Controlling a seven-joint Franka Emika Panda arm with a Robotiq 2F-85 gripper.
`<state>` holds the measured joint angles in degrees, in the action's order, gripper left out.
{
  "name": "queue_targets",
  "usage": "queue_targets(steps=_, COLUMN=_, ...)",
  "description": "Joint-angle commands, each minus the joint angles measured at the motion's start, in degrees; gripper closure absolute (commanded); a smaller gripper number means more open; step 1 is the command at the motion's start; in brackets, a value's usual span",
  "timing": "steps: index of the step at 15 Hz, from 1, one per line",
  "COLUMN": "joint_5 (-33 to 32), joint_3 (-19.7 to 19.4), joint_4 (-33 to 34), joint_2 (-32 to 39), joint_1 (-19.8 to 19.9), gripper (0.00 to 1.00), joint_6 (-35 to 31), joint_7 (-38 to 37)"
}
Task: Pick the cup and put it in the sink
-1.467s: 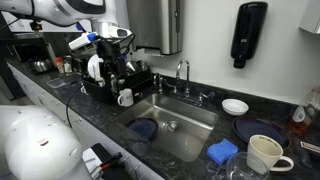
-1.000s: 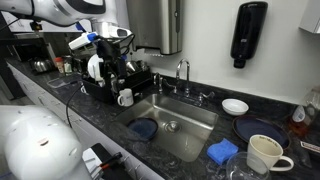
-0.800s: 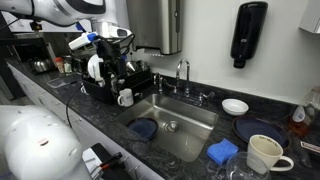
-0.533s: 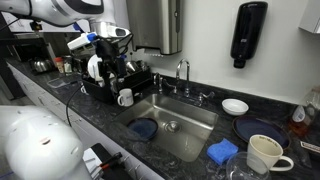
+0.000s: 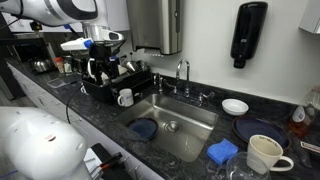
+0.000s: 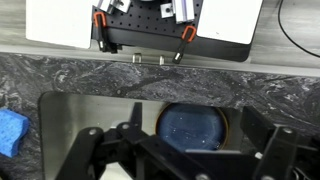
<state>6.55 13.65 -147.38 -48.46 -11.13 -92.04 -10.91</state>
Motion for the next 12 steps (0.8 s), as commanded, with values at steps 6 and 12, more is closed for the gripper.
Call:
queue_targets(steps=6, joint_5=8.26, joint_3=6.54, joint_4=-6.5, joint_2=3.06, joint_1=-6.26, gripper=0.0, joint_6=-20.32, joint_7=1.9)
queue_targets(steps=12, joint_5=6.93, joint_3=9.95, joint_4=-6.77, joint_2=13.39, joint_1=-9.78, gripper=0.0, joint_6=-36.49, joint_7=1.92)
